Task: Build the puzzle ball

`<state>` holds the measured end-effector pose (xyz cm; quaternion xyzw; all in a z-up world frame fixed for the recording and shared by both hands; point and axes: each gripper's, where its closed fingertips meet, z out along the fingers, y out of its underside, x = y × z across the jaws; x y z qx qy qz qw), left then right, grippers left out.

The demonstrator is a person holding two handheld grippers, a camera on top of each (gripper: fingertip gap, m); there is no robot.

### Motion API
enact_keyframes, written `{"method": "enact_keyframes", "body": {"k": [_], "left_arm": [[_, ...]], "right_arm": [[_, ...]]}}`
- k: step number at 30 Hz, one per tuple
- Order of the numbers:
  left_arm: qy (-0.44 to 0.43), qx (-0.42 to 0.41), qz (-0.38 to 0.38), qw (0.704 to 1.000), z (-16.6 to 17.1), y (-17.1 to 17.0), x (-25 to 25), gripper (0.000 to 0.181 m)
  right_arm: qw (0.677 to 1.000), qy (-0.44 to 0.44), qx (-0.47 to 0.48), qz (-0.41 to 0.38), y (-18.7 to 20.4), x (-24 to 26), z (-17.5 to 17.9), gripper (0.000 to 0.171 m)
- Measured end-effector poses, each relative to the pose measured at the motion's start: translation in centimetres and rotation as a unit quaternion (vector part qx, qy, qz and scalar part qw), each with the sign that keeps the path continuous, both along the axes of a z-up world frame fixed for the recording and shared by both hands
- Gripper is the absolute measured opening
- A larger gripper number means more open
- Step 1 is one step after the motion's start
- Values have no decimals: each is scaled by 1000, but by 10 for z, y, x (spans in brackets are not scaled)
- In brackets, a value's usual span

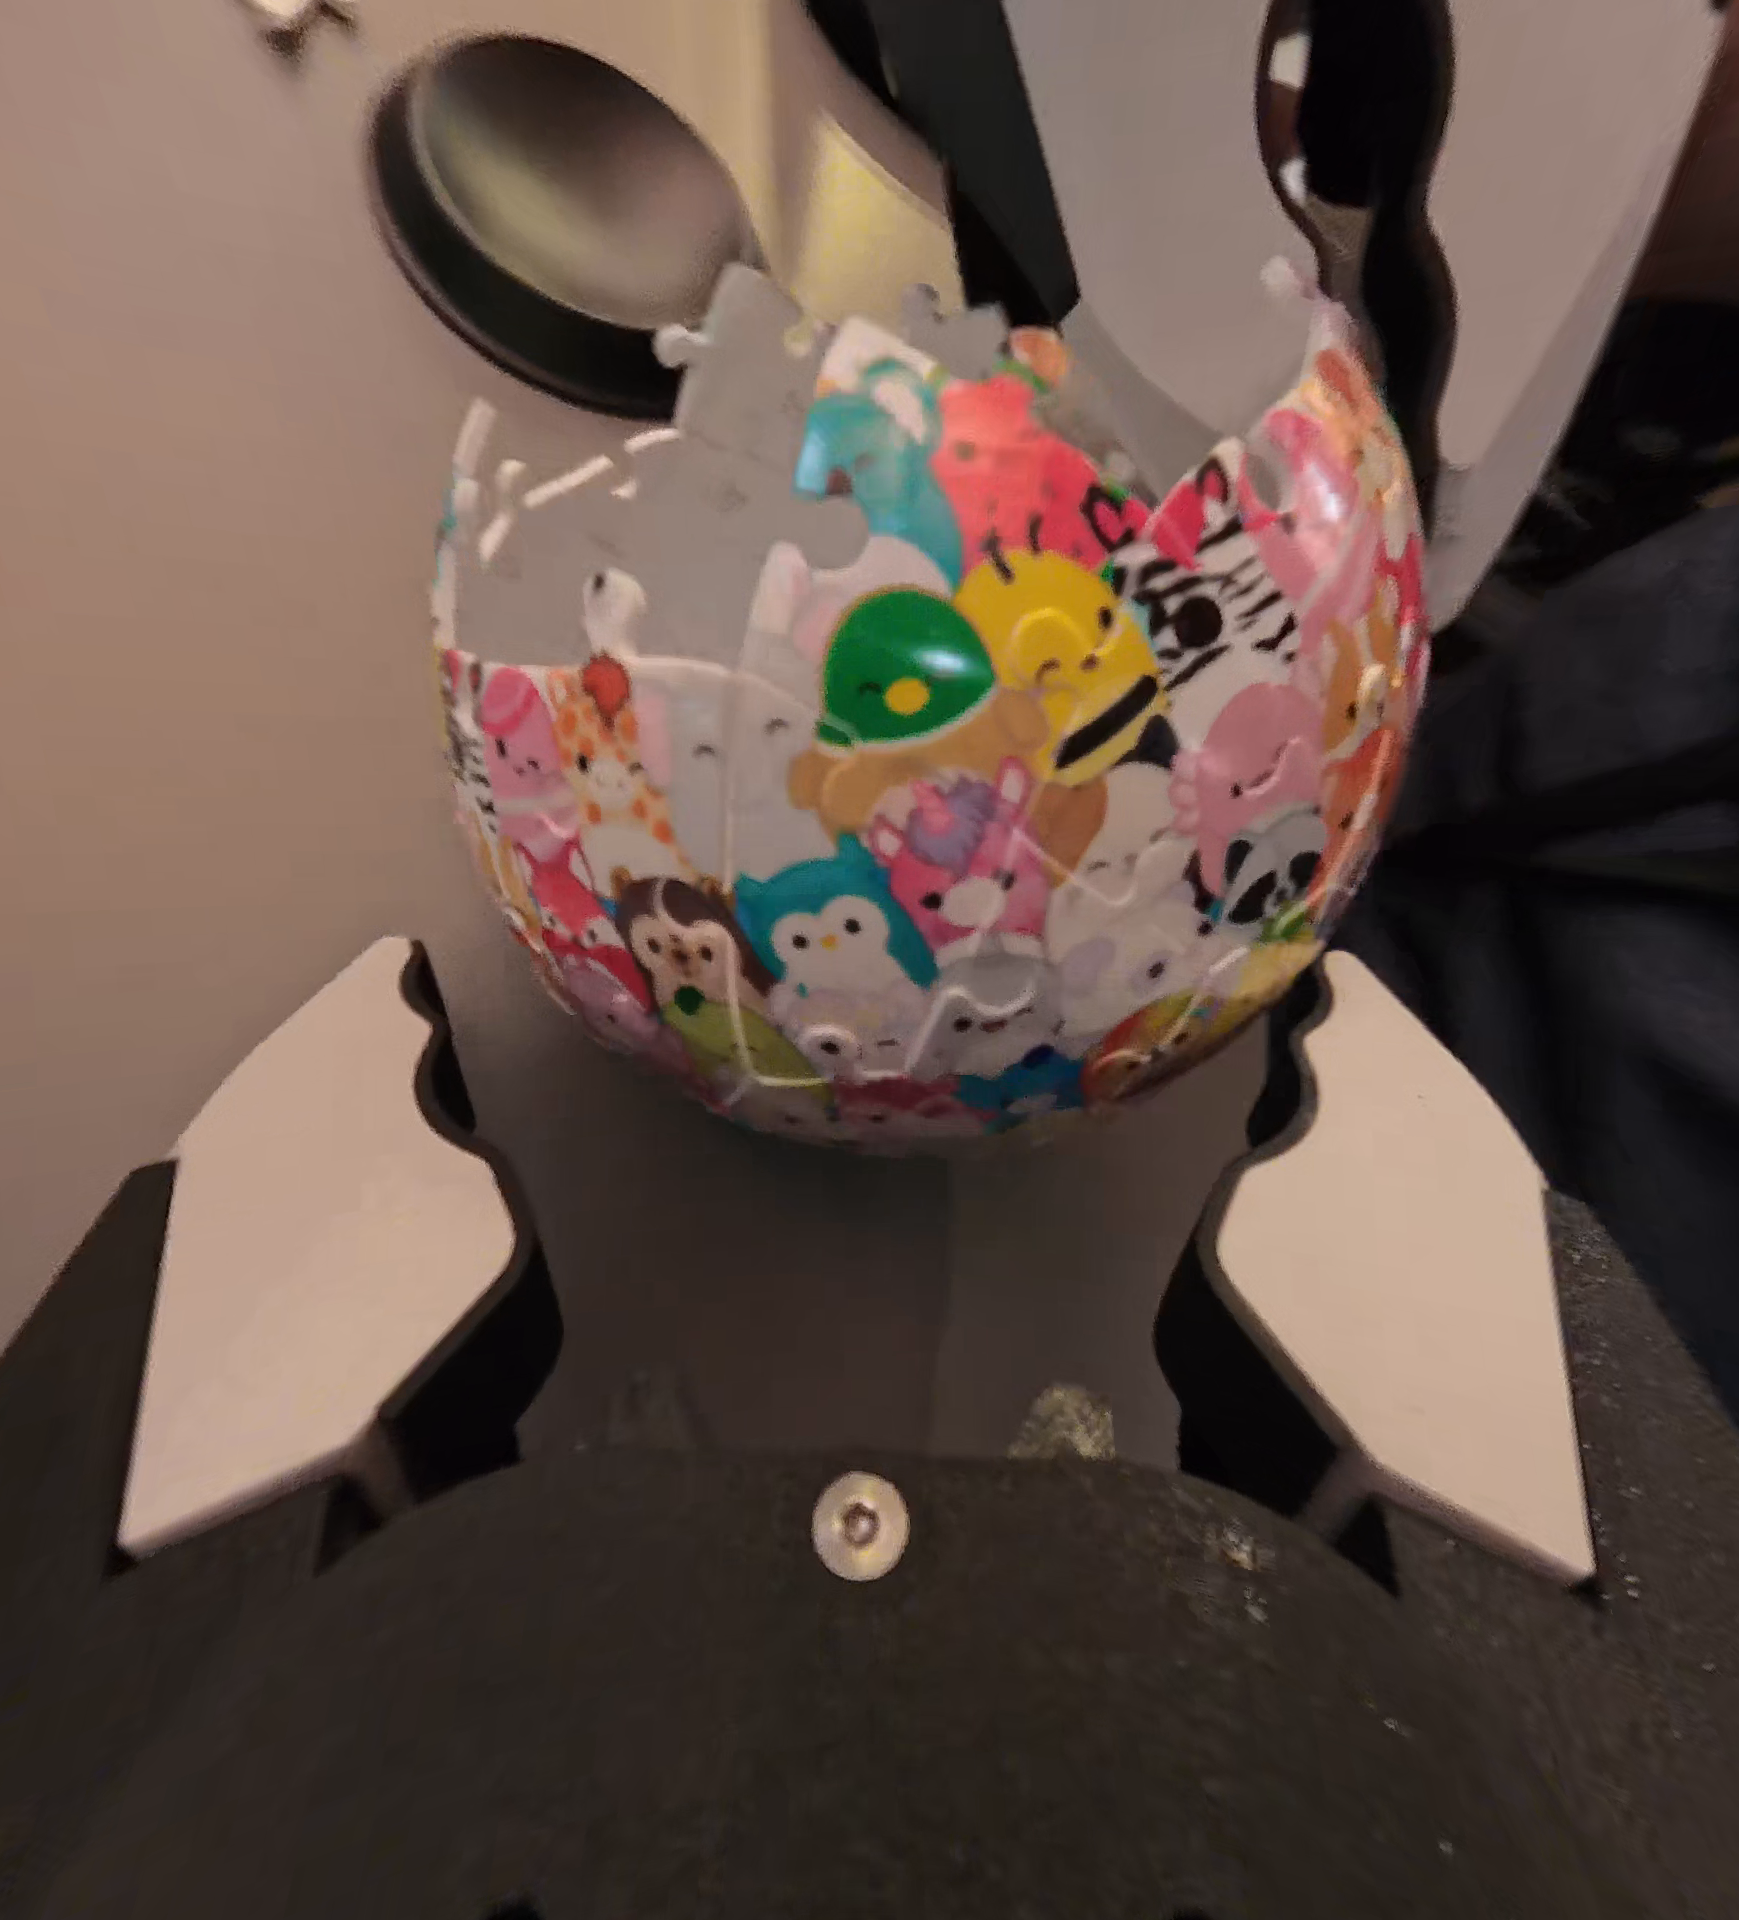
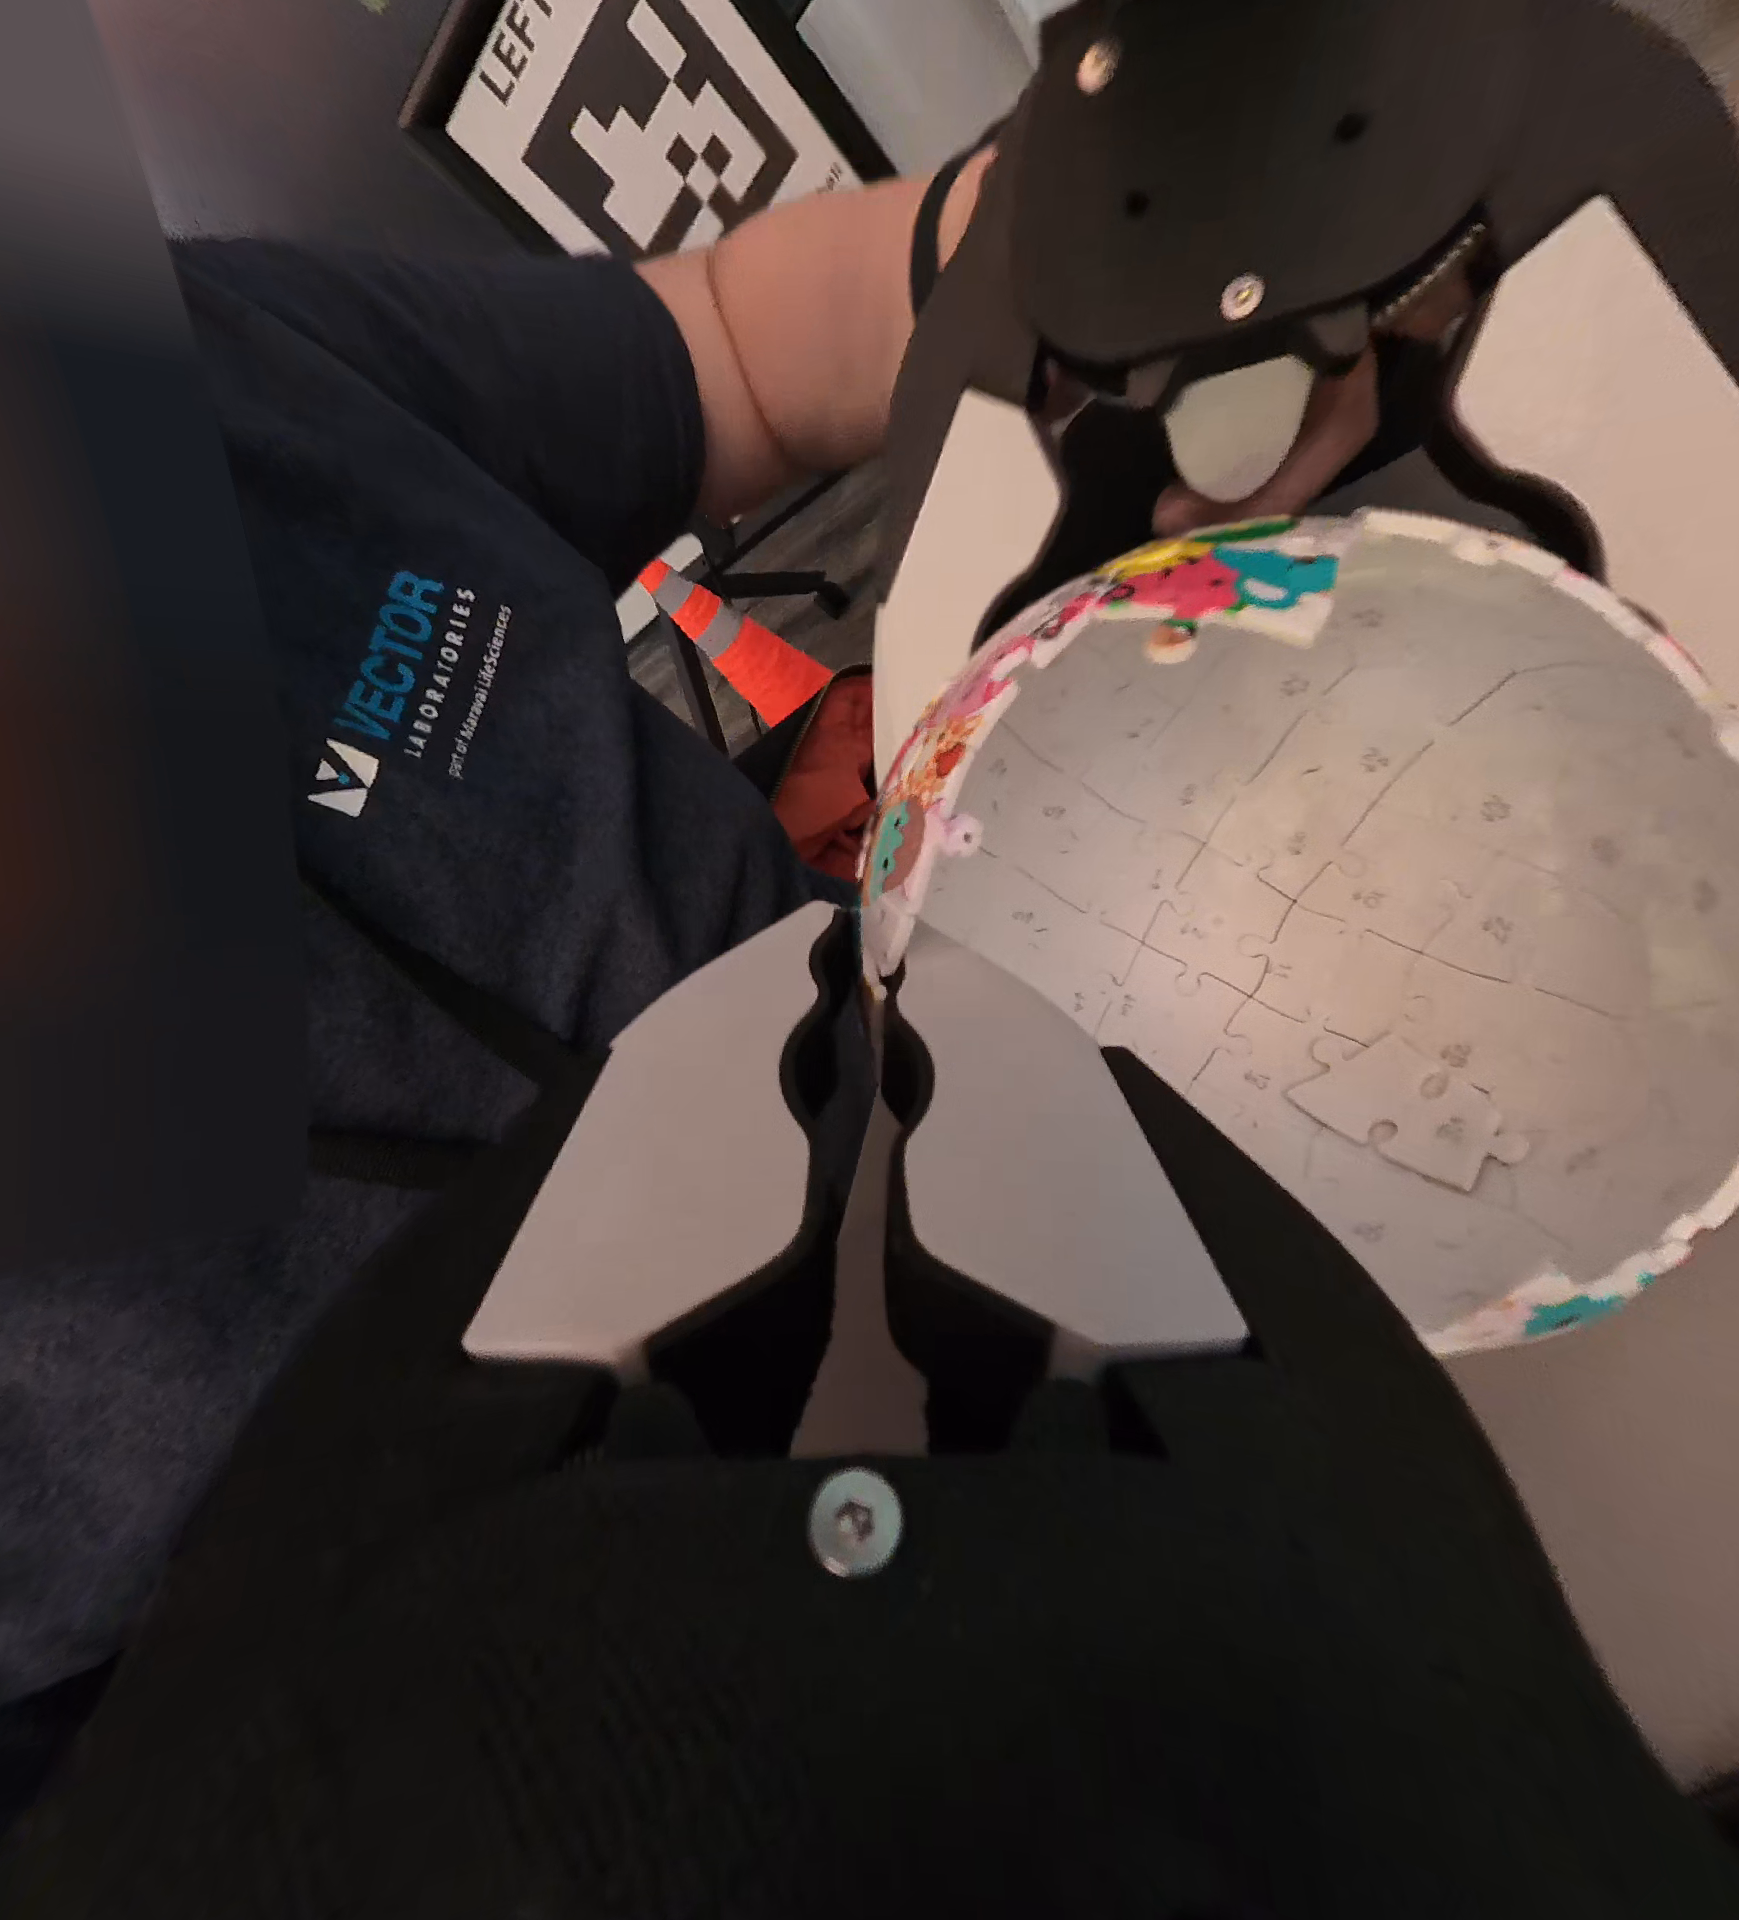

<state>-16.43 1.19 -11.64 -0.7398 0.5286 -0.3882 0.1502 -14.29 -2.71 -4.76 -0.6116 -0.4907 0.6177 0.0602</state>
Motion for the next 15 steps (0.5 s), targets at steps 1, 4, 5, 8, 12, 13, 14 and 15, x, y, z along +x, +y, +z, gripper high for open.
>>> {"method": "enact_keyframes", "body": {"k": [1, 4, 5, 8, 12, 13, 14, 15], "left_arm": [[-1, 11, 21, 1000, 0, 3, 1, 145], [-6, 41, 75, 996, 1, 8, 2, 145], [-4, 55, 87, 995, 2, 9, 0, 145], [-23, 77, 109, 991, 11, 6, -3, 145], [-30, 182, 170, 968, 21, 9, -9, 145], [-40, 193, 185, 963, 22, 5, -6, 145], [-42, 204, 206, 956, 21, 4, -3, 145], [-34, 215, 228, 949, 17, 4, -2, 145]], "right_arm": [[1000, 1, -5, -2, 1, 0, 1, 3], [1000, 3, -8, -14, 5, -1, 2, 3], [1000, 5, -7, -17, 6, -1, 2, 3], [1000, 6, -9, -21, 6, -3, 2, 3], [999, 13, -18, -35, 11, -5, 5, 3], [999, 13, -20, -39, 13, -5, 5, 3], [999, 14, -23, -44, 14, -6, 5, 3], [998, 16, -23, -49, 16, -7, 5, 3]]}}
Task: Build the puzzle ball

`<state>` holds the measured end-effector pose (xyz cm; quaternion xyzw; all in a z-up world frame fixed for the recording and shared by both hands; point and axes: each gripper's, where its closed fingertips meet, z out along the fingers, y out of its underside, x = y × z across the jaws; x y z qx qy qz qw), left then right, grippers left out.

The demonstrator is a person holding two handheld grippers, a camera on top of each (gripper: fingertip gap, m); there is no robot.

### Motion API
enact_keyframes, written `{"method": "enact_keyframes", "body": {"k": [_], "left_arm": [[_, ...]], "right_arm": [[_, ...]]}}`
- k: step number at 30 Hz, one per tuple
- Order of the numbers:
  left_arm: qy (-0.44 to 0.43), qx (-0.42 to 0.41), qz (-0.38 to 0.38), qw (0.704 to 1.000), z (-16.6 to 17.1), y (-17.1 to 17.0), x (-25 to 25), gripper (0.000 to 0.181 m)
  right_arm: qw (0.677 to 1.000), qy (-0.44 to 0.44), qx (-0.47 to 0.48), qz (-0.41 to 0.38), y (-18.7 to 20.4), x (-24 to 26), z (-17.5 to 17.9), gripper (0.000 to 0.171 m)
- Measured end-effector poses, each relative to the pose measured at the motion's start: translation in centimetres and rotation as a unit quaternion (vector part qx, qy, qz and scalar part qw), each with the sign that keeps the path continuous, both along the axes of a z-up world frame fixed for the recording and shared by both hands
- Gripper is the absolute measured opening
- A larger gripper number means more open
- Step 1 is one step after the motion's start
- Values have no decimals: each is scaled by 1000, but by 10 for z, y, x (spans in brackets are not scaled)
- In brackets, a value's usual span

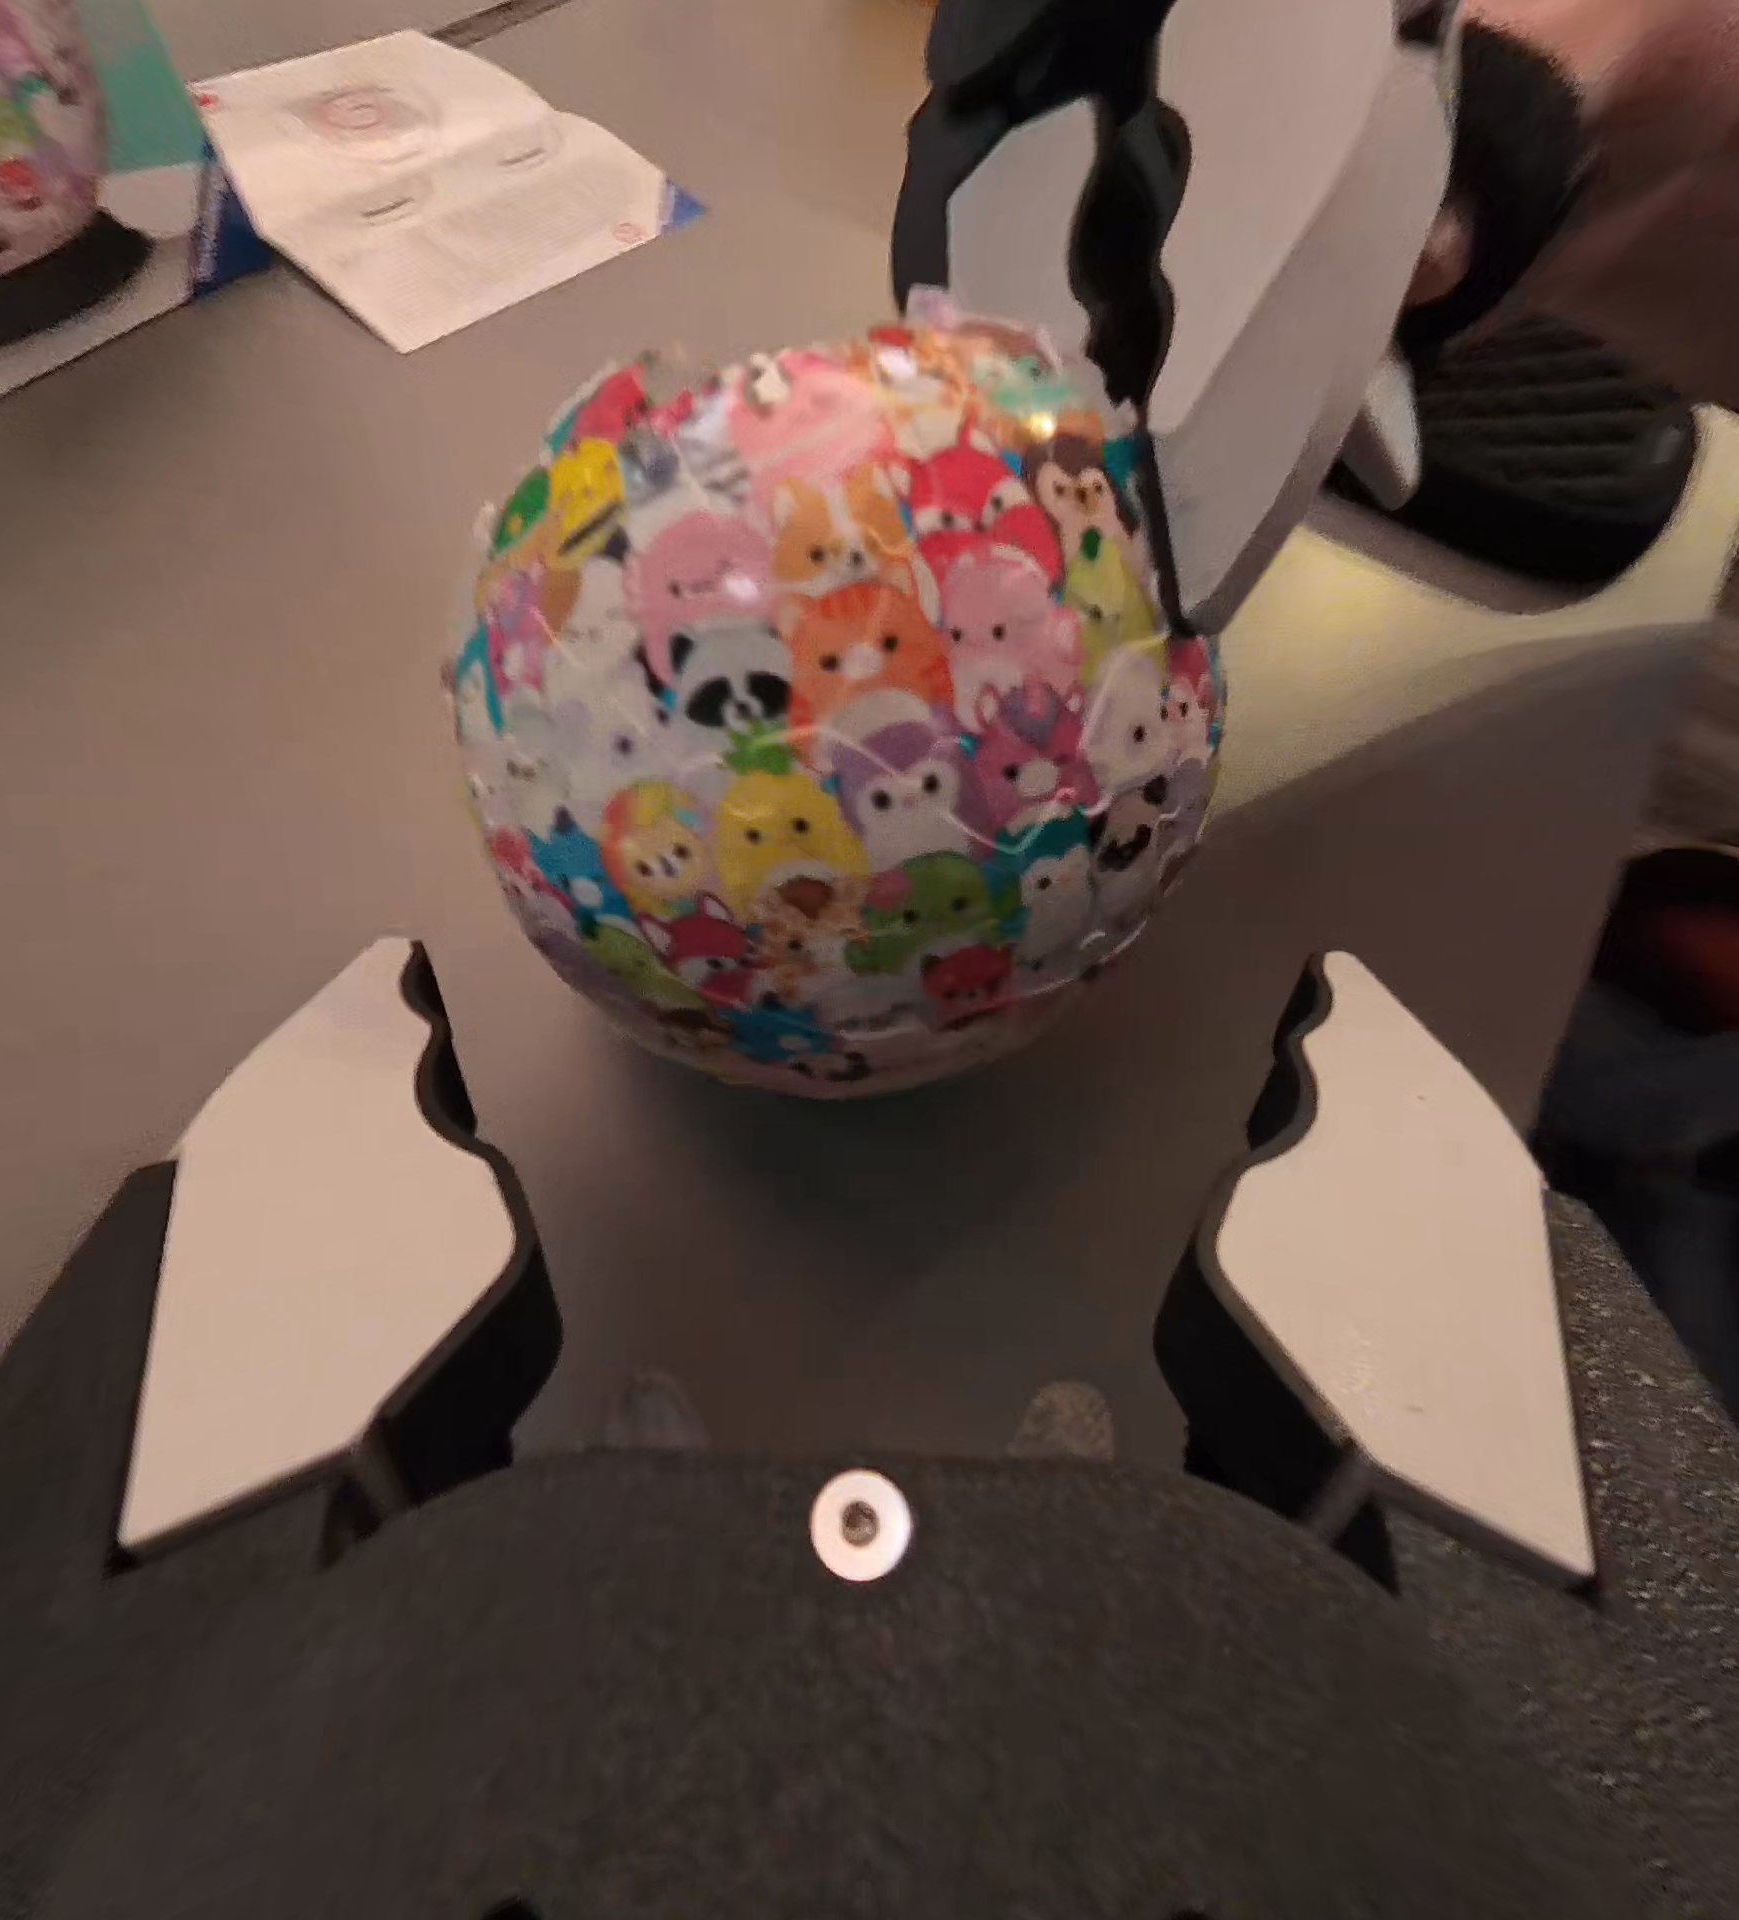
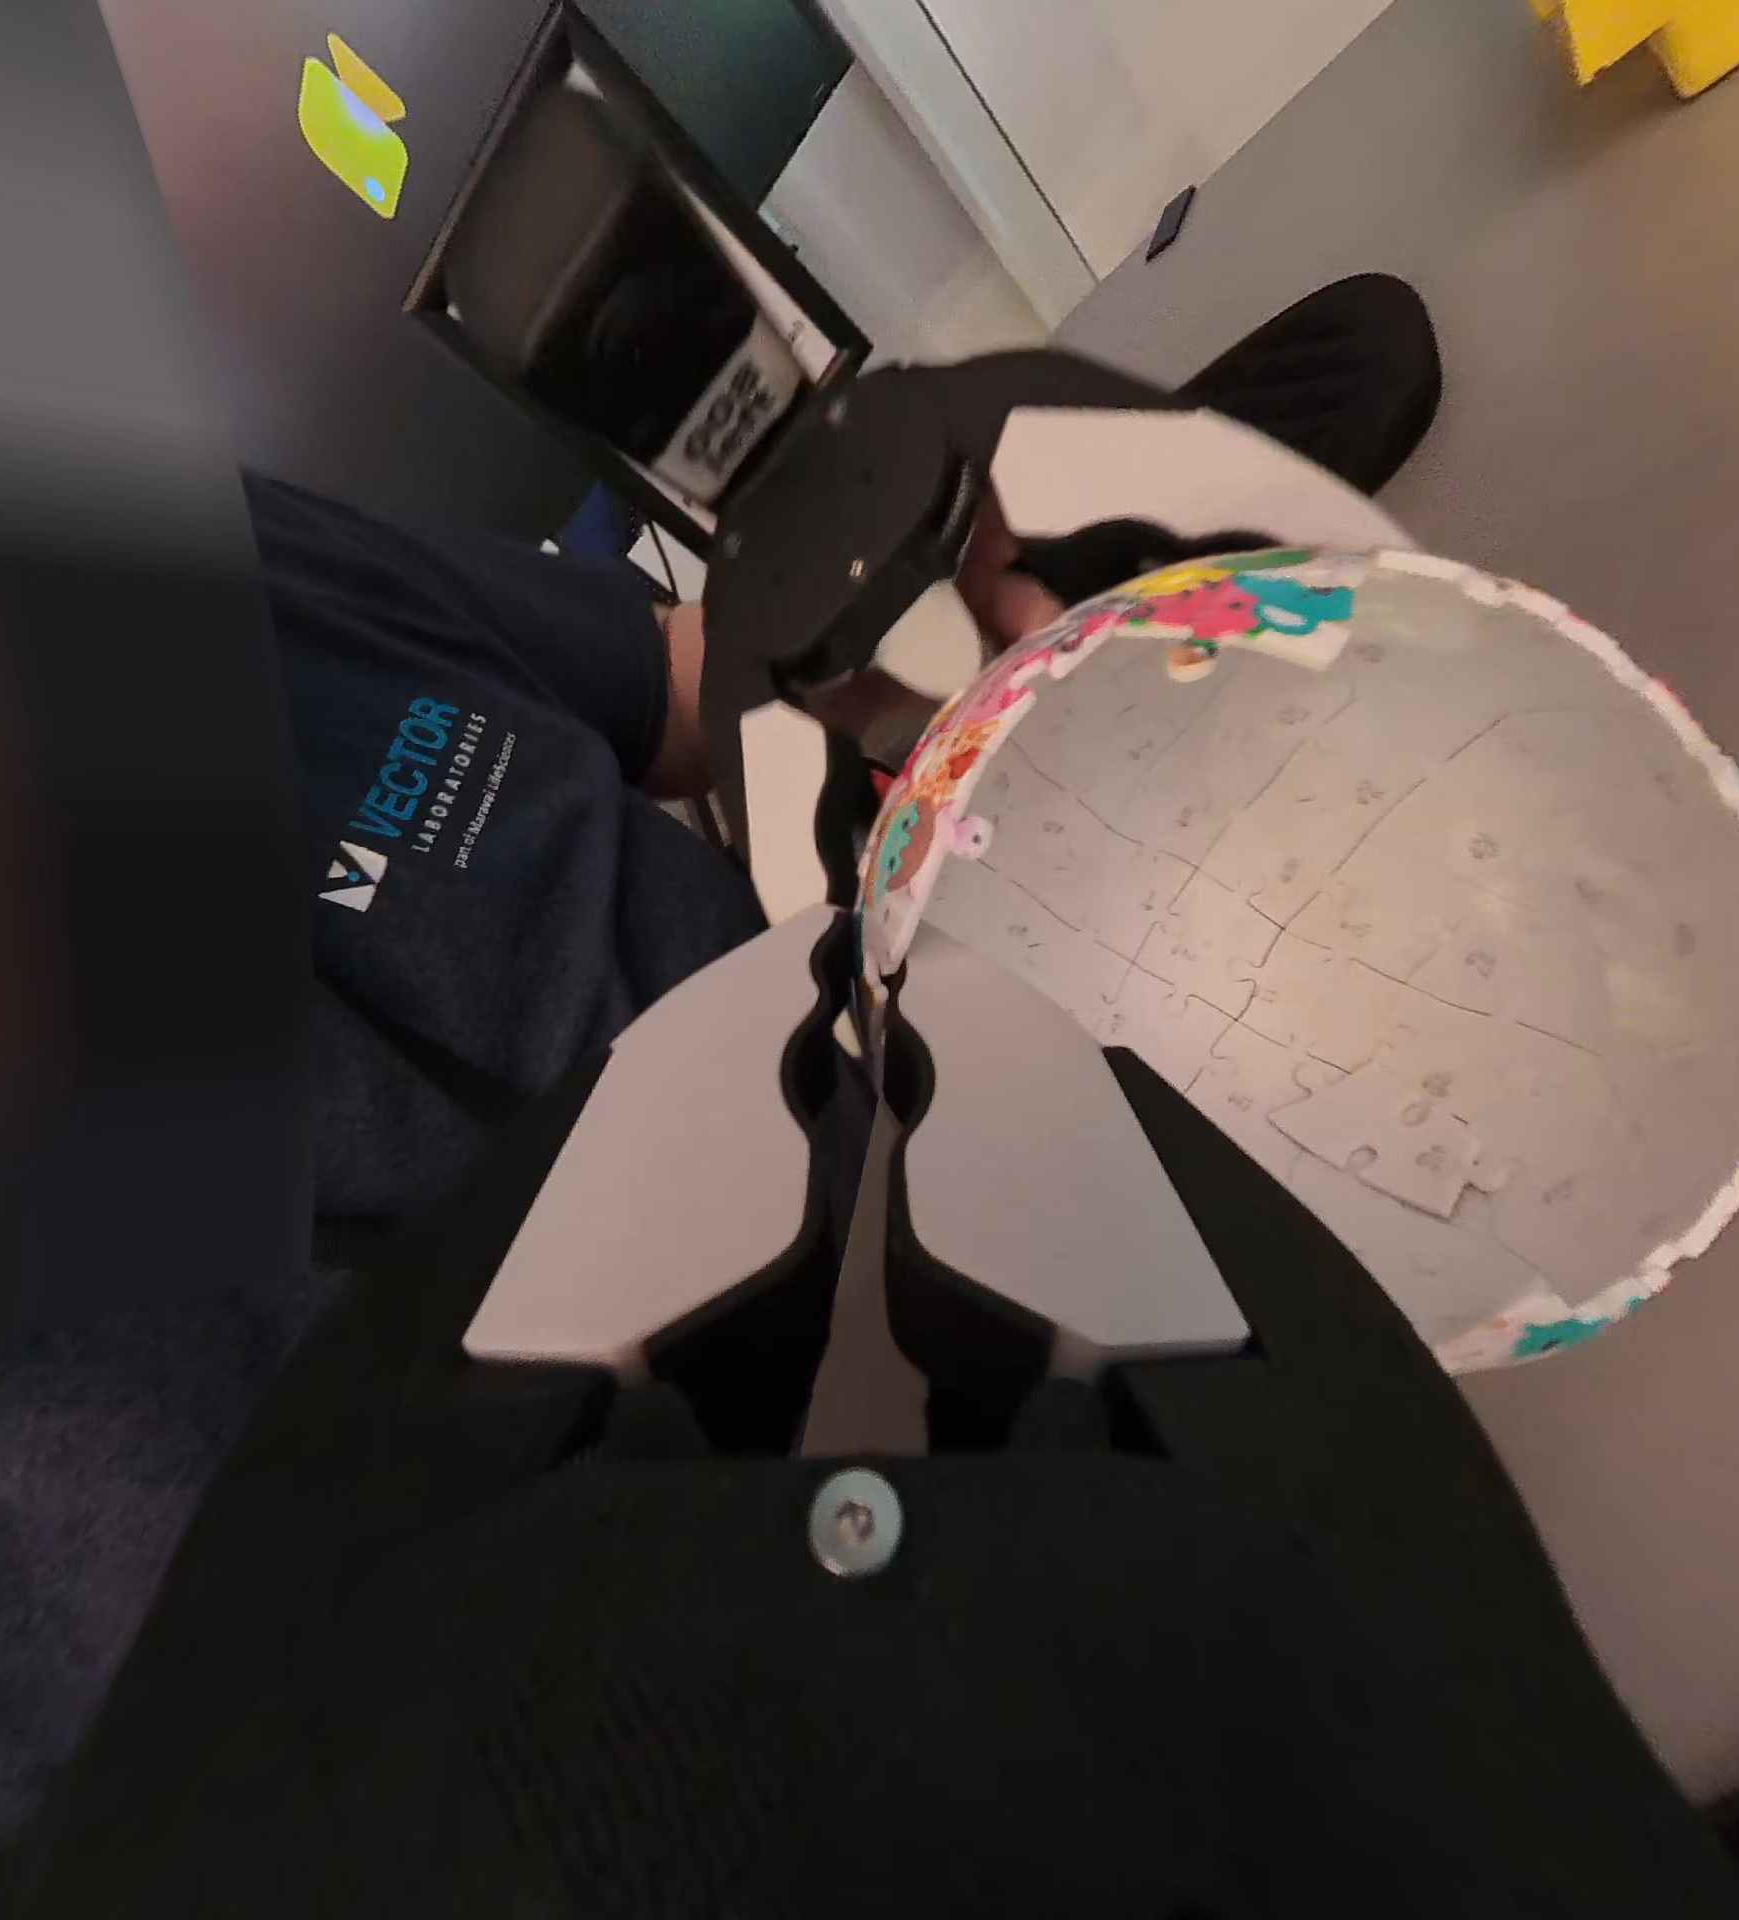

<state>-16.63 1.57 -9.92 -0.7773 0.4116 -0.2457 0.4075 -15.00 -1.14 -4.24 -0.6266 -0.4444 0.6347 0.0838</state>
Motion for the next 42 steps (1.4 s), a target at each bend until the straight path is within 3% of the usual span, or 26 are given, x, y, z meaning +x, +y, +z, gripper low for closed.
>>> {"method": "enact_keyframes", "body": {"k": [4, 8, 11, 15, 24, 35, 42], "left_arm": [[30, 41, 86, 995, -10, 11, 0, 145], [75, 67, 107, 989, -24, 22, 4, 145], [81, 79, 103, 988, -27, 28, 9, 145], [61, 78, 93, 991, -26, 34, 12, 142], [63, 72, 78, 992, -25, 42, 13, 137], [63, 71, 71, 993, -25, 45, 10, 134], [60, 76, 65, 993, -24, 48, 10, 134]], "right_arm": [[1000, 1, -8, -12, 4, -1, 0, 3], [1000, 6, -21, -21, 7, -1, 1, 4], [1000, 5, -17, -20, 8, -1, 1, 6], [999, 23, -35, -34, 15, 1, 9, 21], [998, -19, -25, -63, 35, 7, -2, 18], [997, -14, -56, -42, 35, 3, 2, 22], [997, -57, -46, -30, 37, 6, 0, 24]]}}
